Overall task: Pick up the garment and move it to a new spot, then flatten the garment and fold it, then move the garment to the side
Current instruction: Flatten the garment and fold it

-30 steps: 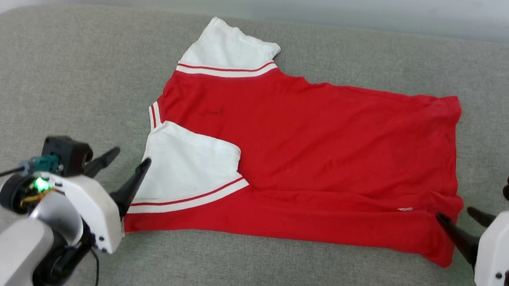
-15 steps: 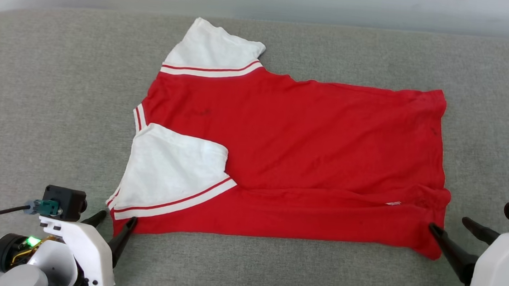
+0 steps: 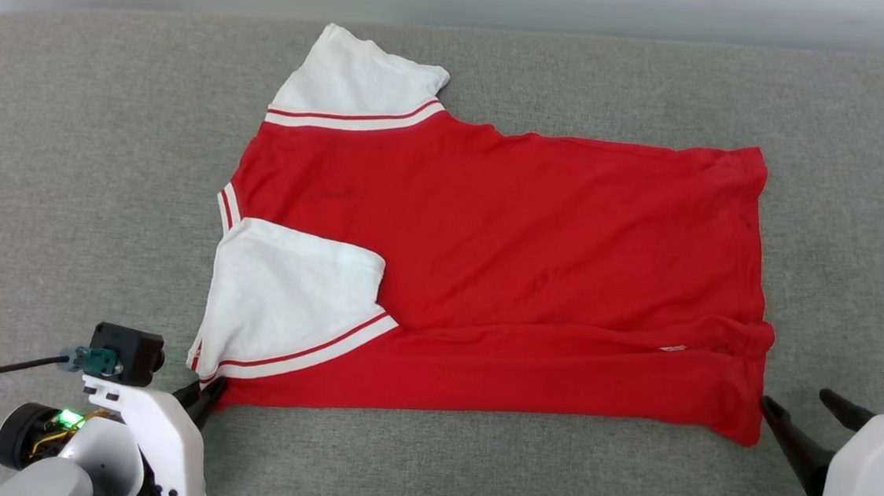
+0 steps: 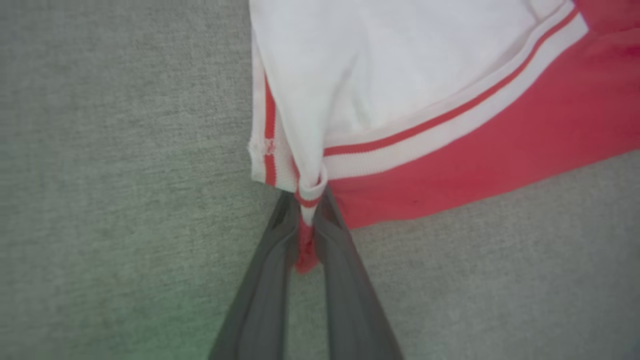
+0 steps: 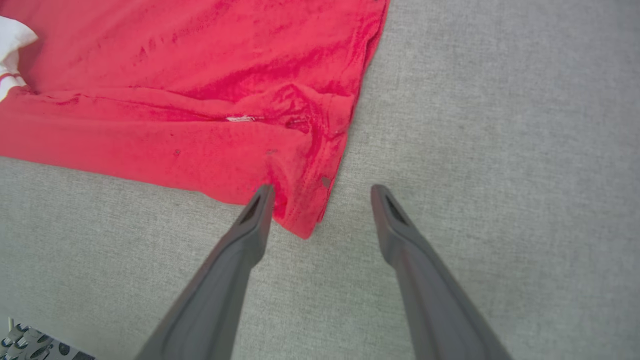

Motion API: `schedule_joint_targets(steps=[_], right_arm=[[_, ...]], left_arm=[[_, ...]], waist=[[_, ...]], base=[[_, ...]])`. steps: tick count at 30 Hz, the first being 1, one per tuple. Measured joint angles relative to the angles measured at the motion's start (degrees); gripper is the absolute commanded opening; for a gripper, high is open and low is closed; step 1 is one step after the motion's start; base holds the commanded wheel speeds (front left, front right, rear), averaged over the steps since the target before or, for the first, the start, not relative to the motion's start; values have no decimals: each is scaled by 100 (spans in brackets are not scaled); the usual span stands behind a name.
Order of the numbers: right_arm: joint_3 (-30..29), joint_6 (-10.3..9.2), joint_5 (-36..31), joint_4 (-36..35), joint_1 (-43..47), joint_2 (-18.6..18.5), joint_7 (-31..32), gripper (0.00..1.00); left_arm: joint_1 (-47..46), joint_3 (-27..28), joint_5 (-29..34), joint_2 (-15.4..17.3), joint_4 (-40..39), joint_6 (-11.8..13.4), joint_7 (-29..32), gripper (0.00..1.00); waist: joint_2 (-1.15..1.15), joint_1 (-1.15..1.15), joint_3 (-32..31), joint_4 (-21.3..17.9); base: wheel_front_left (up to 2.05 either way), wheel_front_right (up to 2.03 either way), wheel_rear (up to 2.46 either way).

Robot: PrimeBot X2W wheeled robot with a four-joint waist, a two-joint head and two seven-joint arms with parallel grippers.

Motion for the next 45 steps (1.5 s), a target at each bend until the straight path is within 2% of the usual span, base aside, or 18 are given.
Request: schedule_joint_targets(steps=[5,13,24,25,27,35,39,45], right_arm=[[-37,0,-240,457,-4,170,133,100],[-119,0,-515,1180,-308,487,293,100],[97,0,-731,1713,-527,519,236,100],[116,0,-758,1753,-549,519,223,92],[151,0,-779,1834,-587,515,176,0],[149,5,-744,2043,-672,416,53,0],[-23,4,-638,1909,-506,147,216,0],[-304,4,-474,1460,49,-249,512,0]], left_arm=[[48,4,137,59,-320,38,-167,0],[53,110,366,352,-1368,293,-223,0],[41,54,567,452,-2029,467,-137,0],[41,48,572,459,-2036,467,-122,0],[42,35,569,465,-2037,466,-89,0],[77,-56,545,528,-1874,461,37,0],[194,-253,638,658,-1796,386,201,0],[643,-389,252,550,-1872,387,286,0]], waist=[[0,0,-182,132],[0,0,-230,362],[0,0,8,537],[0,0,26,542],[0,0,50,547],[0,1,-110,499],[0,1,-301,464],[0,0,-609,413]], base=[[0,0,0],[0,0,0],[0,0,0],[0,0,0],[0,0,0],[0,0,0],[0,0,0],[0,0,0]])
